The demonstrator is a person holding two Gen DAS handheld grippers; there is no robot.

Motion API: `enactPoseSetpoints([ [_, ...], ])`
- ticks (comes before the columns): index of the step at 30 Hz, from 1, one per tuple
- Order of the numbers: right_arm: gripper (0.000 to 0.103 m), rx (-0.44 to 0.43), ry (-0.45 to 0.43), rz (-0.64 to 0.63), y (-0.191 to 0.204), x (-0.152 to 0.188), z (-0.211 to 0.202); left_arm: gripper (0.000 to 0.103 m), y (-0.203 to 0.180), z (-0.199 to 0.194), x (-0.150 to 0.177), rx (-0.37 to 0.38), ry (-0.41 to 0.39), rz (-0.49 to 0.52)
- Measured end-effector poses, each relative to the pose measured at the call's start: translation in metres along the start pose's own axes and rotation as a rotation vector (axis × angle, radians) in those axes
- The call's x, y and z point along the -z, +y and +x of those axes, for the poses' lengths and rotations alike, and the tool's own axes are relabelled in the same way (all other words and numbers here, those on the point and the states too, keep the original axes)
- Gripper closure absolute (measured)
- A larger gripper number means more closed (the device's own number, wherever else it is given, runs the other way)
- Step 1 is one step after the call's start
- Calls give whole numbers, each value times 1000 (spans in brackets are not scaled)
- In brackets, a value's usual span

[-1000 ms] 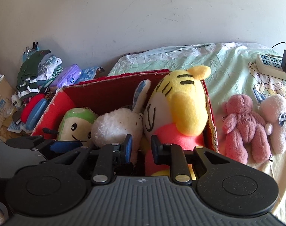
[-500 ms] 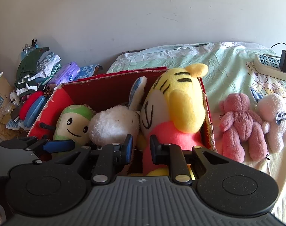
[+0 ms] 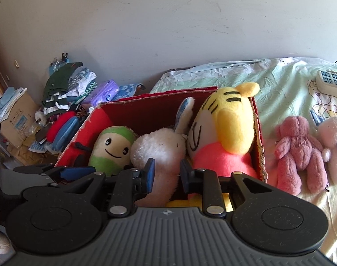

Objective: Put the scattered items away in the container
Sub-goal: 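Open both grippers to release the bunny beside the tiger plush, then move both grippers back to the bed toward the second white bunny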

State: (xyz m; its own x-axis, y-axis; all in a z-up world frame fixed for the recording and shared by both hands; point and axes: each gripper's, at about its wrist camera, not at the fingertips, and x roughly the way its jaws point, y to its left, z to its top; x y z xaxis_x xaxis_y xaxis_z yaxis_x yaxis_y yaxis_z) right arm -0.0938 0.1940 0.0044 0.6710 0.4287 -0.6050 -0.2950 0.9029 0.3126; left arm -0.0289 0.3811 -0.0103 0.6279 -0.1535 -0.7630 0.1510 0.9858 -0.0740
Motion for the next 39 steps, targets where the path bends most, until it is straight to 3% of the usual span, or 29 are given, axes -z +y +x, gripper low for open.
enactPoseSetpoints([
  [7,77,-89,-5,13,-19,-3,-19,7,-16,-16,-3,-89,-47,5],
  [13,77,-180,-40,19,-41,-2,-45,7,-15,-43,-17,-111,-111,-92],
  [16,77,-193,-59,29,-56,-1,-56,7,-26,-59,-25,-85,-147,-115],
  [22,76,-104,-45,94,-106,9,-70,7,-82,-61,-26,27,-184,-26],
  [32,75,86,42,246,-212,44,-100,7,-212,-40,-19,277,-140,183],
  [39,75,130,85,303,-259,52,-107,9,-265,10,-5,286,-26,211],
])
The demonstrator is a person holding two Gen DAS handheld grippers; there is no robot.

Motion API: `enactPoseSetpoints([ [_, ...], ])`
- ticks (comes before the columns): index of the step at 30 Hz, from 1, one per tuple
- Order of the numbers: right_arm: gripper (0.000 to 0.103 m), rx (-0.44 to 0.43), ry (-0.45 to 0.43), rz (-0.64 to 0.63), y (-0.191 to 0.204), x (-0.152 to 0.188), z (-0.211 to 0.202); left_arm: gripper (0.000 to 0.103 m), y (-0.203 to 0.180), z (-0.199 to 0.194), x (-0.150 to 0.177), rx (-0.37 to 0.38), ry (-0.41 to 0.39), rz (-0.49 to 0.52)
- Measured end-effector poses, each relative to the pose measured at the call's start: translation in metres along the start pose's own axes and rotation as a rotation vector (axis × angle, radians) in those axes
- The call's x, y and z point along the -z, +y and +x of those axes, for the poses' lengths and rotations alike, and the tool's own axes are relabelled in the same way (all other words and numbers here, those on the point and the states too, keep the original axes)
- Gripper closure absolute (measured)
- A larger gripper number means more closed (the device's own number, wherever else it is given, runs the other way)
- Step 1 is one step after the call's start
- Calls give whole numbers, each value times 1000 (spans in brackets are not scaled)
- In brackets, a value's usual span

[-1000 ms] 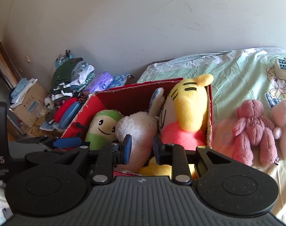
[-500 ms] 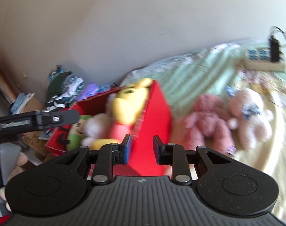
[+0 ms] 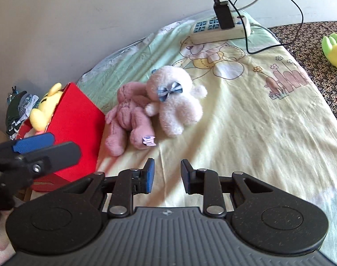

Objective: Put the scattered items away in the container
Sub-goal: 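Move both grippers back to the bed toward the second white bunny, then close both grippers on the second white bunny plush with blue bow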

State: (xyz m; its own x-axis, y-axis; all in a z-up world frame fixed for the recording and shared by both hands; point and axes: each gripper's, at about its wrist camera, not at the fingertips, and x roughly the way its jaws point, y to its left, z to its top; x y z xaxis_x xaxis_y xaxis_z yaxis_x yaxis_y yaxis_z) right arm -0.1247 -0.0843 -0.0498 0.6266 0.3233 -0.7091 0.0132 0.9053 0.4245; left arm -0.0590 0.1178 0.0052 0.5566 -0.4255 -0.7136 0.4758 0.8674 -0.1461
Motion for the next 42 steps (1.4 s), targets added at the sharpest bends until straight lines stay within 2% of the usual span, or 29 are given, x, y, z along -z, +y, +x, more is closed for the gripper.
enactPoseSetpoints([
  [3,75,24,8,-8,-14,-7,5,17,1,29,-3,41,55,-61],
  [6,74,27,7,9,-28,-20,12,25,-4,50,-5,18,80,-65],
  [13,73,2,2,18,-39,-49,38,18,-8,75,-1,0,136,-75],
  [18,73,-45,24,40,-38,-60,66,11,0,85,9,21,172,-159],
  [22,68,-24,24,25,-32,-64,87,10,5,90,12,17,188,-195],
  [25,68,-41,44,23,-34,-65,97,10,10,92,11,13,184,-220],
  [31,77,-90,55,40,-43,-64,91,11,11,96,8,15,171,-236],
  [35,79,-119,65,49,-46,-62,80,11,2,91,1,36,139,-183],
  [39,80,-123,91,49,-55,-53,57,11,-7,90,2,120,136,-148],
  [42,79,-118,142,62,-68,-40,40,11,-12,91,7,195,155,-149],
])
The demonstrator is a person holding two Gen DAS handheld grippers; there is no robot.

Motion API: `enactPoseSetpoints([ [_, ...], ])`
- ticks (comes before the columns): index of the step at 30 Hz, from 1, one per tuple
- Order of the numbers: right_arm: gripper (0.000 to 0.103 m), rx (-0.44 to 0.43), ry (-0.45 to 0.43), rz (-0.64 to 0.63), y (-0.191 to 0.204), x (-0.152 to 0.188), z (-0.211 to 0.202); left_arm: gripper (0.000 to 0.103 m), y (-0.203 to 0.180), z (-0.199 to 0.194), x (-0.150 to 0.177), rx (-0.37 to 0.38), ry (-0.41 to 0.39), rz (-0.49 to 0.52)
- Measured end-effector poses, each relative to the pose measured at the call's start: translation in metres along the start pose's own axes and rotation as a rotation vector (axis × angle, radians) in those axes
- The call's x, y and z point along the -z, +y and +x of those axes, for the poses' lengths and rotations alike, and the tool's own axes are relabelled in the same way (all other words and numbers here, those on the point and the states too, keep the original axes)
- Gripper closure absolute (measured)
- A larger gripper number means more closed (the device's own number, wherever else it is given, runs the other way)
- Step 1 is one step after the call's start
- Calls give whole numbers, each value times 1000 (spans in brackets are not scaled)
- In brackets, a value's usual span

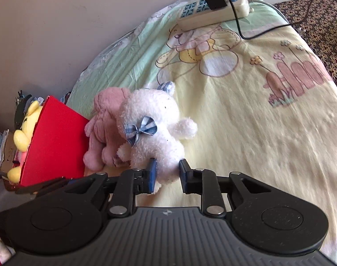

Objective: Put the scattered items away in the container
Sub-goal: 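Close both grippers on the second white bunny plush with blue bow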

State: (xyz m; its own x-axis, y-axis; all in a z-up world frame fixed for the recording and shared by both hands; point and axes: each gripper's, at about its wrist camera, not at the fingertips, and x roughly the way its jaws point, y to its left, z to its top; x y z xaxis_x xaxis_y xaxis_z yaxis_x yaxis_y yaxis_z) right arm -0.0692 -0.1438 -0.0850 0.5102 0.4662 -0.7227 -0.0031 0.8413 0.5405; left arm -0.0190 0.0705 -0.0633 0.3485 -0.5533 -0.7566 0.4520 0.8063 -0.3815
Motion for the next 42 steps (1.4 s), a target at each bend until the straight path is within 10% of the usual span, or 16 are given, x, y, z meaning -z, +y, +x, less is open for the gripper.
enactPoseSetpoints([
  [7,77,3,107,19,-13,40,-15,13,2,7,3,53,31,-51],
  [14,71,8,-126,182,-29,14,-33,20,2,11,-7,43,3,-59],
  [22,70,-59,-83,170,-19,-6,6,35,0,30,-2,60,19,-99],
  [25,54,-120,-49,217,-17,-5,17,41,1,34,0,24,17,-87],
  [42,61,-165,-81,207,-24,-14,13,40,-2,45,-20,-9,8,22],
])
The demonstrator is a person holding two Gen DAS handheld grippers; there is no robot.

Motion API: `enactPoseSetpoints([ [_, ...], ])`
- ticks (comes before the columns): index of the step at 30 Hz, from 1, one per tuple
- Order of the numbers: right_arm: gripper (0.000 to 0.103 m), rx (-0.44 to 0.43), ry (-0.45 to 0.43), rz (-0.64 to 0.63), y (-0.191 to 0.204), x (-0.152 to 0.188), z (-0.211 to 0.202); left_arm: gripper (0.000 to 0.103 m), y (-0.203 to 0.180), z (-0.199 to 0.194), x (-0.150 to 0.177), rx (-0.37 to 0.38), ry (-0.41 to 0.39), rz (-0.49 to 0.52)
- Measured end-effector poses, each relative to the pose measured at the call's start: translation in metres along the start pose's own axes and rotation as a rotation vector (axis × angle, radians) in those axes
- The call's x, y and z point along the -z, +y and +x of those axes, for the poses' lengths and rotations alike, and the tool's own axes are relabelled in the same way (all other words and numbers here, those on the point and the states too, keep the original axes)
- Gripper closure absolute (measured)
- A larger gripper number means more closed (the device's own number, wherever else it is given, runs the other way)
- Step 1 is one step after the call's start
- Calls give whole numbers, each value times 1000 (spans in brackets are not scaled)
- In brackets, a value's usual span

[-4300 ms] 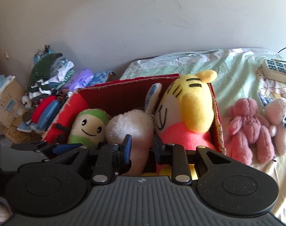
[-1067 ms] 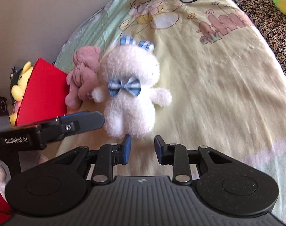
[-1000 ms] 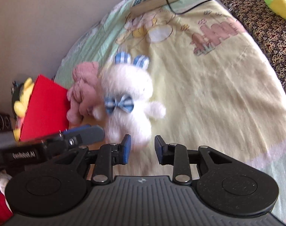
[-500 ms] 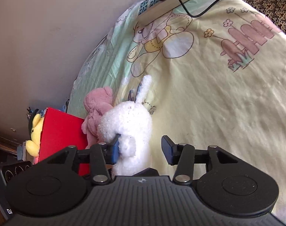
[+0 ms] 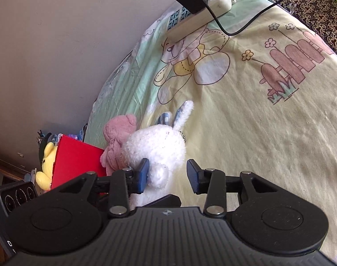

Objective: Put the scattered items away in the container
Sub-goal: 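Close both grippers on the second white bunny plush with blue bow, then lift the white bunny with both grippers and carry it over the red box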

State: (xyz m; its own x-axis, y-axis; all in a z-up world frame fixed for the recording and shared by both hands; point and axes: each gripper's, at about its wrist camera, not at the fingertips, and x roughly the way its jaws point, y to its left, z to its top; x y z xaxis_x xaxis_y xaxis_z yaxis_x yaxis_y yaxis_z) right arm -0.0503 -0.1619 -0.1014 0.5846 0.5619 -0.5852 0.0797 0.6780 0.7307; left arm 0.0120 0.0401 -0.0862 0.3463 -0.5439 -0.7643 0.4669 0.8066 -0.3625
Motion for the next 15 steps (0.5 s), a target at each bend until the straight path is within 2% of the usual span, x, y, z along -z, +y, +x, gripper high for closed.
enactPoseSetpoints([
  [4,61,-42,0,7,7,0,10,40,3,2,-1,-14,-1,-11],
  [7,53,-38,13,-9,13,0,19,40,1,3,1,-23,-5,-10],
  [9,53,-38,11,-17,15,0,21,40,2,1,1,-22,-10,-17],
  [10,61,-38,5,-34,17,0,20,40,3,1,1,-18,-13,-24],
  [11,63,-35,-3,-58,19,0,19,40,3,1,0,-16,-14,-24],
  [15,62,-41,-1,-54,18,-2,19,40,-3,2,-1,-40,-11,24],
])
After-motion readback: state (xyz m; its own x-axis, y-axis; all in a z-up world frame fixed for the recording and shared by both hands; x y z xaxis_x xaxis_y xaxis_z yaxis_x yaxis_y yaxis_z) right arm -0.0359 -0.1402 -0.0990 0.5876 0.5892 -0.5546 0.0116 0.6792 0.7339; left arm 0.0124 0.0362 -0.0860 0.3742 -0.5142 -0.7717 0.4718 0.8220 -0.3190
